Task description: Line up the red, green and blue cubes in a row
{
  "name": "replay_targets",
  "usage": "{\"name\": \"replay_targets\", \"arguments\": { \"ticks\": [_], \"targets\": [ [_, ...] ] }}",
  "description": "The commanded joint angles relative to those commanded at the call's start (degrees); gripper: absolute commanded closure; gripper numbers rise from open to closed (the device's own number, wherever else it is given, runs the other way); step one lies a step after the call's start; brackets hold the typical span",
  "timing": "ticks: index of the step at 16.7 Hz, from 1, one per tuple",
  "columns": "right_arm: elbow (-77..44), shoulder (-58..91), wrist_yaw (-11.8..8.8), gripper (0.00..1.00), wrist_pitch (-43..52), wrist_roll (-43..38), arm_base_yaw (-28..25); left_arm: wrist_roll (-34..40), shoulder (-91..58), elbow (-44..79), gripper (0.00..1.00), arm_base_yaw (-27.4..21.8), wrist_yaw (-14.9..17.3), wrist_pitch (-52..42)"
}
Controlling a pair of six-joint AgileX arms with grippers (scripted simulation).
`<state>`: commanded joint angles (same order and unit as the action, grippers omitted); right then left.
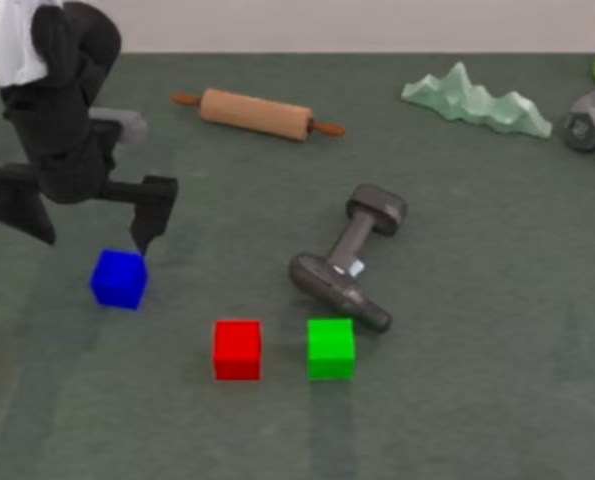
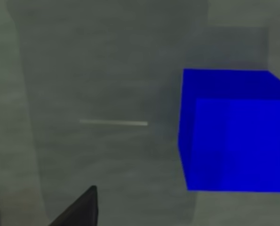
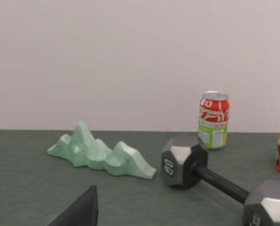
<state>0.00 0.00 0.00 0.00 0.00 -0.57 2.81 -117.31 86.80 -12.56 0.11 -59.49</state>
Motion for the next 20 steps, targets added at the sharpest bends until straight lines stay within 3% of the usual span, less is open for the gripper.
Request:
{"name": "replay_targets", "arguments": {
  "ticks": [9,14,20],
  "targets": [
    [0.0,0.0,0.0,0.0,0.0,0.0,0.0,-0.2,-6.8,-7.9,0.0,-0.2,0.0,14.9],
    [0.0,0.0,0.0,0.0,0.0,0.0,0.0,-0.2,-7.2,-8.4,0.0,-0.2,0.1,15.6],
    [0.0,0.0,0.0,0.0,0.0,0.0,0.0,-0.2,-7.2,-8.4,0.45,-0.2,0.1,15.6]
  ]
}}
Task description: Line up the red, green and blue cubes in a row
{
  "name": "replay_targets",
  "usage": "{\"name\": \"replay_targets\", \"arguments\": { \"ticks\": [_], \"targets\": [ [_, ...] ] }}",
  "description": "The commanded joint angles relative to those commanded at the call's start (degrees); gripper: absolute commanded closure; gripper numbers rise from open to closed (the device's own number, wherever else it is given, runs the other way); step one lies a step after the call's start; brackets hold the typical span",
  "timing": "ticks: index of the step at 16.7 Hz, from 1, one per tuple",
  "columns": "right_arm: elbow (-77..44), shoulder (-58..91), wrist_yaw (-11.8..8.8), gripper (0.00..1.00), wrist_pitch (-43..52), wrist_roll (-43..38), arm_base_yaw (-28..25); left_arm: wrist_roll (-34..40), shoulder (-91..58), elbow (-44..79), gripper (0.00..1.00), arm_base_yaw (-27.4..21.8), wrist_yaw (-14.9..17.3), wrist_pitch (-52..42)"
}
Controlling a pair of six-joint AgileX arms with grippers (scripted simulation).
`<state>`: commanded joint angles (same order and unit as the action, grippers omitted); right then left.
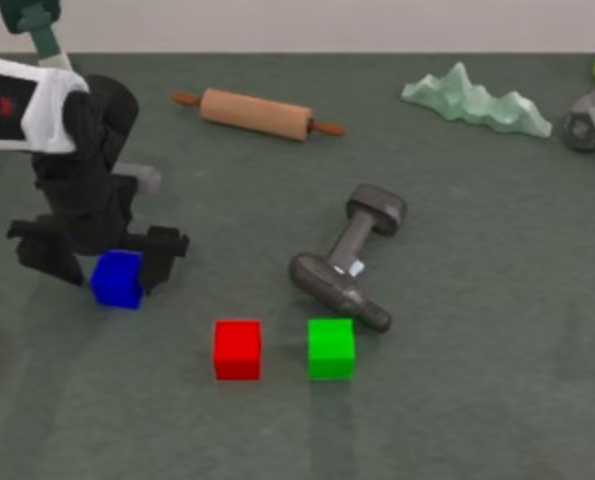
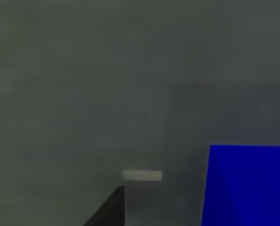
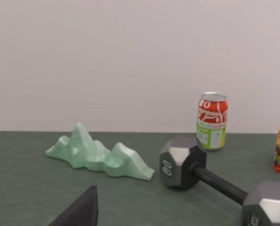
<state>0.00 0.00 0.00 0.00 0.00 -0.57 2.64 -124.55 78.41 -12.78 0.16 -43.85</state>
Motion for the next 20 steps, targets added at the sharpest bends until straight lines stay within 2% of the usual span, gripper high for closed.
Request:
{"name": "replay_targets", "arguments": {
  "ticks": [7,17,20],
  "targets": [
    [0.0,0.0,0.0,0.0,0.0,0.0,0.0,0.0,0.0,0.0,0.98,0.0,0.0,0.0],
    [0.0,0.0,0.0,0.0,0.0,0.0,0.0,-0.1,0.7,0.3,1.0,0.1,0.0,-0.4],
    [0.0,0.0,0.0,0.0,0.0,0.0,0.0,0.0,2.4,2.5,1.0,0.4,-0.1,-4.4]
  ]
}}
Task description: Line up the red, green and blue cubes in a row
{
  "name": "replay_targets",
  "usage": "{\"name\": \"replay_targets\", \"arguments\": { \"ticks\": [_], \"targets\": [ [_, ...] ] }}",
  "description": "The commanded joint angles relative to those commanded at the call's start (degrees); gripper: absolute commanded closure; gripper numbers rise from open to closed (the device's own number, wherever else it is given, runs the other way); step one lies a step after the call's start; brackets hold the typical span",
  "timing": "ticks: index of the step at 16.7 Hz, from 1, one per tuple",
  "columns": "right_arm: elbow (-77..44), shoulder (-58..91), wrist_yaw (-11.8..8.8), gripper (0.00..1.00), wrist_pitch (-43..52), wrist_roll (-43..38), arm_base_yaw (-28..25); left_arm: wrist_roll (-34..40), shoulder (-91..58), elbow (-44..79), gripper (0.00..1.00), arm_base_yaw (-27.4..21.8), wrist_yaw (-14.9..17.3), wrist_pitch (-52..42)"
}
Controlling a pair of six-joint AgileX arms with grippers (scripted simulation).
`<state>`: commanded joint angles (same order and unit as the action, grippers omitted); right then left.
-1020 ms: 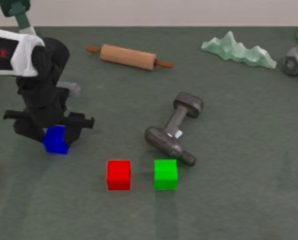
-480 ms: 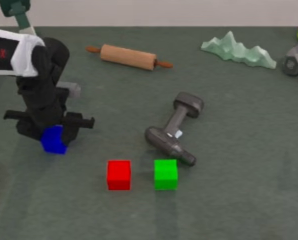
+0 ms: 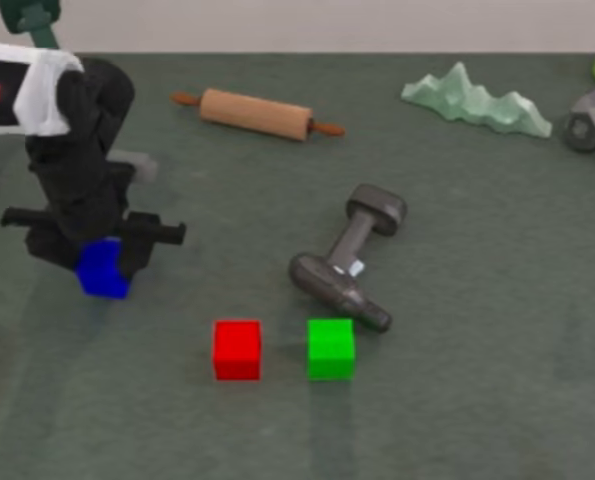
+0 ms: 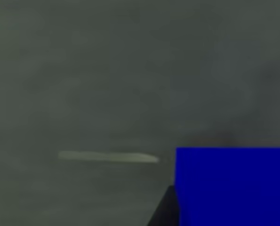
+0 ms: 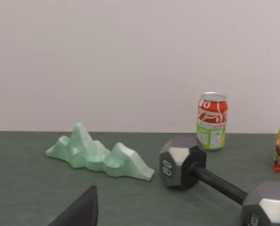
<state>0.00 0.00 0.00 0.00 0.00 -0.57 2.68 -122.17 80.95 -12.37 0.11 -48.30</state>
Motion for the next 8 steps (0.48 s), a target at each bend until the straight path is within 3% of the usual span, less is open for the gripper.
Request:
{"name": "replay_targets", "arguments": {
  "ticks": [4,8],
  "targets": [
    [0.0,0.0,0.0,0.0,0.0,0.0,0.0,0.1,3.6,4.1,1.0,0.6,0.0,-8.1],
    [0.0,0.0,0.0,0.0,0.0,0.0,0.0,0.1,4.7,4.9,1.0,0.7,0.0,-9.5]
  ]
}}
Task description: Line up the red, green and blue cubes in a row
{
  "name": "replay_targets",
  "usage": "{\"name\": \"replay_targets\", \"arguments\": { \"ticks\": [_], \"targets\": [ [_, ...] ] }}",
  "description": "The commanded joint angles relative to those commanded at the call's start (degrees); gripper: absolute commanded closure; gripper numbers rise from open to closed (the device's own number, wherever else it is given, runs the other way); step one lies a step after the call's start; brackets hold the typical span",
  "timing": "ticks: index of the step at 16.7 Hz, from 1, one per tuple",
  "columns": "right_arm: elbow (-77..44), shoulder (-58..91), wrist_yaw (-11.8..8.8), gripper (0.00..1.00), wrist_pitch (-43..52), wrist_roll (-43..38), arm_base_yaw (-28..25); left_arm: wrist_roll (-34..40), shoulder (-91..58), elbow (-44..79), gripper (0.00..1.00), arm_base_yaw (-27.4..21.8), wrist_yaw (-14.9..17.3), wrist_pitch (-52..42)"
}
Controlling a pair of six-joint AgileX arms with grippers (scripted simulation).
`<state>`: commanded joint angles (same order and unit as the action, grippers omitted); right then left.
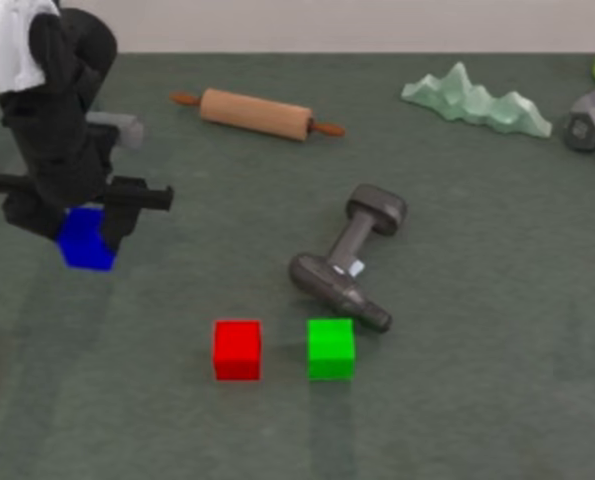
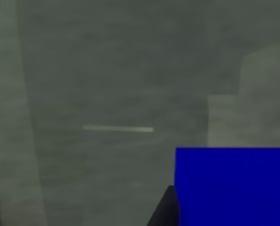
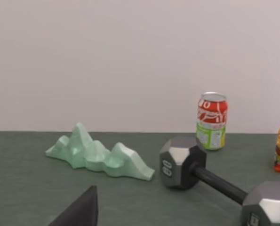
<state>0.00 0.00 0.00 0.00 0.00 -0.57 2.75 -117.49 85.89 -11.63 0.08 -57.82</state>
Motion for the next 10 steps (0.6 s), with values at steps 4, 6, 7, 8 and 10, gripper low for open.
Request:
{"name": "replay_targets", "arguments": {
  "ticks": [4,6,7,8,10],
  "targets": [
    [0.0,0.0,0.0,0.0,0.0,0.0,0.0,2.0,-1.8,2.0,1.0,-2.3,0.0,-1.1],
    [0.0,0.0,0.0,0.0,0.0,0.0,0.0,6.3,-4.6,6.4,1.0,-6.3,-0.1,-3.3],
    [0.0,0.0,0.0,0.0,0.0,0.0,0.0,9.3,-6.3,9.5,1.0,-8.8,-0.1,-4.8],
    [0.0,0.0,0.0,0.0,0.0,0.0,0.0,12.9,-8.3,12.9,1.0,-11.6,-0.1,-6.4],
    [0.0,0.0,0.0,0.0,0.0,0.0,0.0,21.0,-12.3,20.4,1.0,-17.8,-0.1,-9.9]
  ]
}}
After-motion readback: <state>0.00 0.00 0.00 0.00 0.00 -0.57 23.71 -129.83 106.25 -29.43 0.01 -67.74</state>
